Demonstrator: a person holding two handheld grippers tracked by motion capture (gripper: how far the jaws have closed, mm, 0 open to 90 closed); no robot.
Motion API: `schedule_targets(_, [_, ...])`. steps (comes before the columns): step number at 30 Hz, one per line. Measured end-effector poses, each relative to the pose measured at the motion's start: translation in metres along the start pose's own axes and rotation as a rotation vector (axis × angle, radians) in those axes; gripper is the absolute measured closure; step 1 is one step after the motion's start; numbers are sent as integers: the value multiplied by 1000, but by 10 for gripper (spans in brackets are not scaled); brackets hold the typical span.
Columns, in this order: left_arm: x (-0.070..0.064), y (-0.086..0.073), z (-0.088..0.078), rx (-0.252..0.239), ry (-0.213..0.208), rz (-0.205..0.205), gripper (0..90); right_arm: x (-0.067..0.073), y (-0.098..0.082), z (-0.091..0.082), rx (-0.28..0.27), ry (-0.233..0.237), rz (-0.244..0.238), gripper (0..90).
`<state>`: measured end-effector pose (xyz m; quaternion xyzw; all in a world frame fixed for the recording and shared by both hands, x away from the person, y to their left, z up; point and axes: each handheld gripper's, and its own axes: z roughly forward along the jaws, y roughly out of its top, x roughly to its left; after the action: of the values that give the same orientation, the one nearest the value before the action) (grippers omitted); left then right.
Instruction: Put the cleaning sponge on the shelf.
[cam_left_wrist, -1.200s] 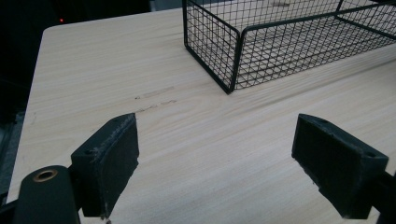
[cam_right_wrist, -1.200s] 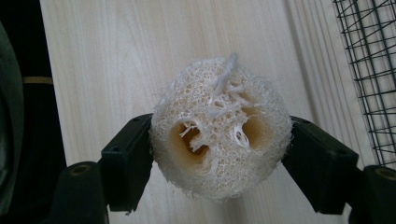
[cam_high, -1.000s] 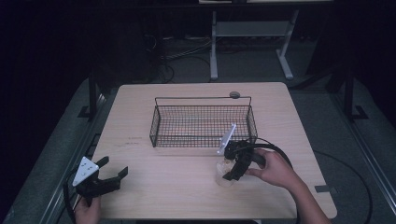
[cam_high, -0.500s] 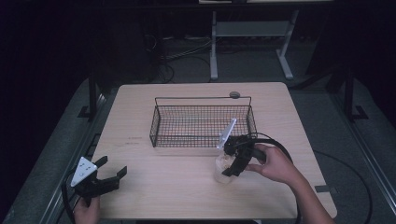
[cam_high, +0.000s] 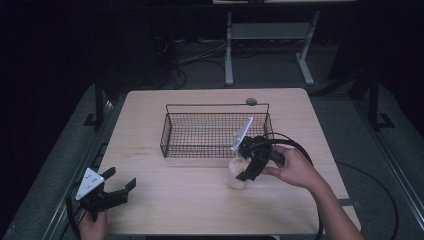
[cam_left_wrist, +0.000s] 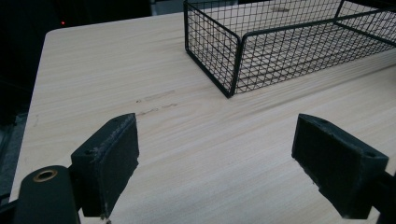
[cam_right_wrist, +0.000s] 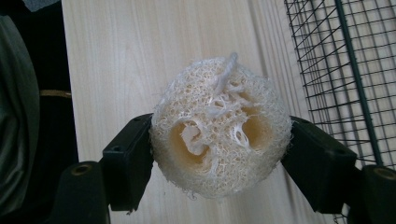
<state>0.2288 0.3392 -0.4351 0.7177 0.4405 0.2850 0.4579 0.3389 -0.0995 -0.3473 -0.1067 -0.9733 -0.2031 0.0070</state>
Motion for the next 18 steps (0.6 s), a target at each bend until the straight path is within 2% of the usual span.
schedule_targets(18, [0,0,1,1,-4,2,141,-15,20,-24,-8,-24,-5,275])
